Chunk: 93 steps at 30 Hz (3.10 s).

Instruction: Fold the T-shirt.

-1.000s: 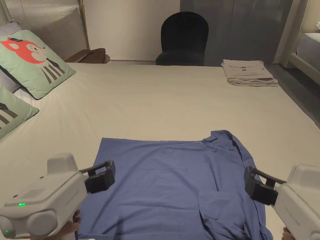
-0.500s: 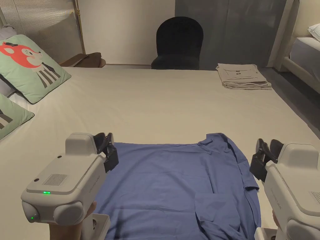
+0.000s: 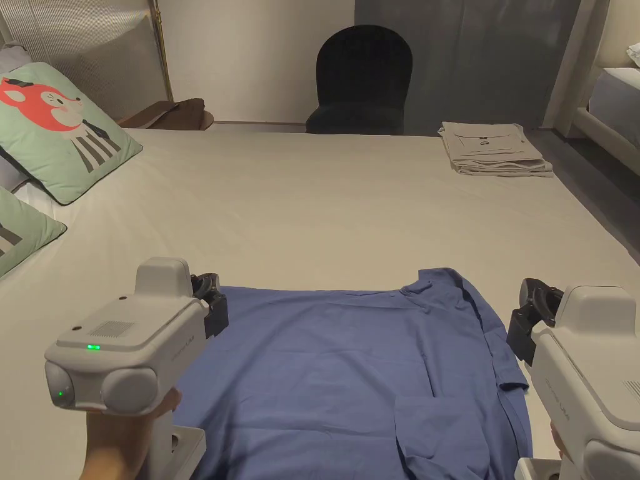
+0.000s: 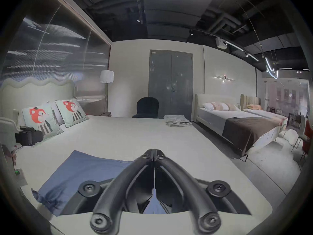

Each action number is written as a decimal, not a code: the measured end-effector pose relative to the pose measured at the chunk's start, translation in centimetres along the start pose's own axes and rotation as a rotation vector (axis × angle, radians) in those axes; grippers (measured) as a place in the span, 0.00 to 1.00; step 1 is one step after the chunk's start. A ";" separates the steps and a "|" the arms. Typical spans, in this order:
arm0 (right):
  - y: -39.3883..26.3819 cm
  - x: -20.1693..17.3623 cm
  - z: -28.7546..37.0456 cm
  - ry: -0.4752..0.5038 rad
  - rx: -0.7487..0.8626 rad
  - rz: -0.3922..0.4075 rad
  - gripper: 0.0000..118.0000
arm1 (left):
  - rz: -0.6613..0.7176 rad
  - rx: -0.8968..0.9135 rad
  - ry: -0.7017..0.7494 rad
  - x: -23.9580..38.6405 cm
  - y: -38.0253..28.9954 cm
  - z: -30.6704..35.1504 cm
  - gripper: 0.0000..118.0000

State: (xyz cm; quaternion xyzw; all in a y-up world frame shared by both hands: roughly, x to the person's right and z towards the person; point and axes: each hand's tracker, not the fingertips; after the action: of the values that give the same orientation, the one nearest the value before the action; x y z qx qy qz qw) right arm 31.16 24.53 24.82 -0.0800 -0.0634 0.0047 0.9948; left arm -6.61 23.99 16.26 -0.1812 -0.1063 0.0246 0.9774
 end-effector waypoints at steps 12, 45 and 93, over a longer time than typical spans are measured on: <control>0.6 -0.2 -9.0 0.005 -0.034 0.019 0.00 | 0.093 -0.269 0.021 -8.1 2.9 -17.6 0.00; -3.7 4.8 -28.9 -0.028 -0.452 -0.065 0.34 | -0.017 -0.442 0.053 -7.6 0.4 -27.6 0.03; 27.8 0.8 -23.5 -0.019 0.218 0.093 0.02 | 0.000 0.250 0.203 -7.7 32.1 -12.1 0.01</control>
State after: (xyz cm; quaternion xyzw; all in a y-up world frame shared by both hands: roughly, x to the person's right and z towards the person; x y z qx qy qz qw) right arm 34.91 48.23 -2.55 0.0257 -0.0681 0.0584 0.9956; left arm -11.85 49.02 -7.86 -0.0599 -0.0033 0.0194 0.9980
